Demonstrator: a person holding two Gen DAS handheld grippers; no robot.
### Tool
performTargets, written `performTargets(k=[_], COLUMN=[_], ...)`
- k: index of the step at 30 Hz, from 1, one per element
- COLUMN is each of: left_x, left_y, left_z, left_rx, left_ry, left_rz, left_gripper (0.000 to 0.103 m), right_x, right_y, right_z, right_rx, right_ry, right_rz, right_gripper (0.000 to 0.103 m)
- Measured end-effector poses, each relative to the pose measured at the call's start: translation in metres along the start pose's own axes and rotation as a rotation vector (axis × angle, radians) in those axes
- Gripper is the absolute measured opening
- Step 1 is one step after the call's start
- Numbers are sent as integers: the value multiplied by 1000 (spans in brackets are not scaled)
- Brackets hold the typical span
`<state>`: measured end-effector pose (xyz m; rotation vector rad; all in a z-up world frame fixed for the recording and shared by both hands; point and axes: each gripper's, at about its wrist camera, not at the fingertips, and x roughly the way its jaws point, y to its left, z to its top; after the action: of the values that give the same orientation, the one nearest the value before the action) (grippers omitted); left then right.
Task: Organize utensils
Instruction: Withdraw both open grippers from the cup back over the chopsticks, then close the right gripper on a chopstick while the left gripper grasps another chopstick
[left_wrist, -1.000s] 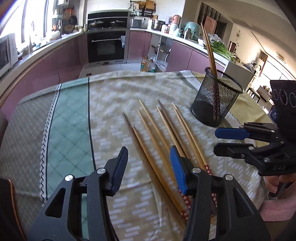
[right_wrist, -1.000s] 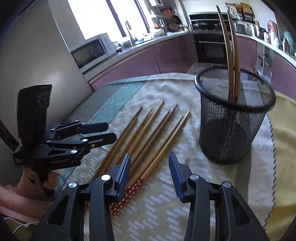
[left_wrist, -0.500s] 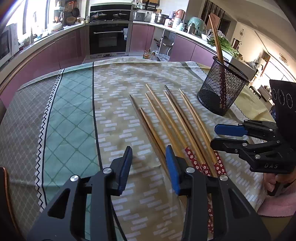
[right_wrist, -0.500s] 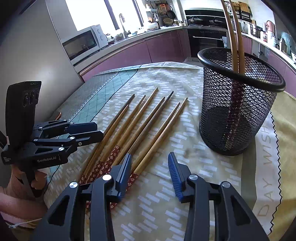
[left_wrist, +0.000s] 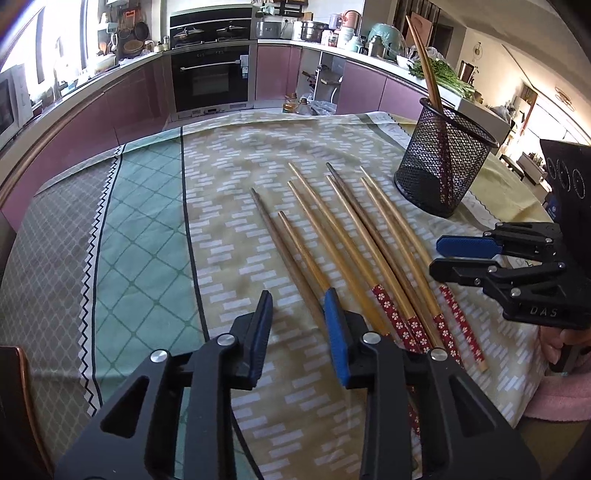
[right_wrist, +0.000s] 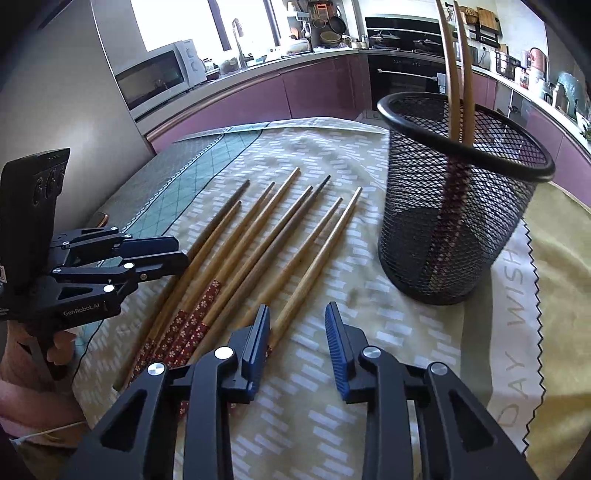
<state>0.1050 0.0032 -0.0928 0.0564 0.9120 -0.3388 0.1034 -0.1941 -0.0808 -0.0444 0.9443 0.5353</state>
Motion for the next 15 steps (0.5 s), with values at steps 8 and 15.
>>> performTargets(k=[8, 15], left_x=[8, 16], left_y=[3, 6], left_z=[7, 18], left_rx=[3, -9], left_ry=[13, 15], left_rz=[24, 45], left_gripper=[32, 25], right_x=[6, 17], right_y=[-2, -4], right_z=[6, 16], right_rx=[8, 20], right_ry=[-1, -26], right_rz=[-44, -71], right_gripper=[28, 27])
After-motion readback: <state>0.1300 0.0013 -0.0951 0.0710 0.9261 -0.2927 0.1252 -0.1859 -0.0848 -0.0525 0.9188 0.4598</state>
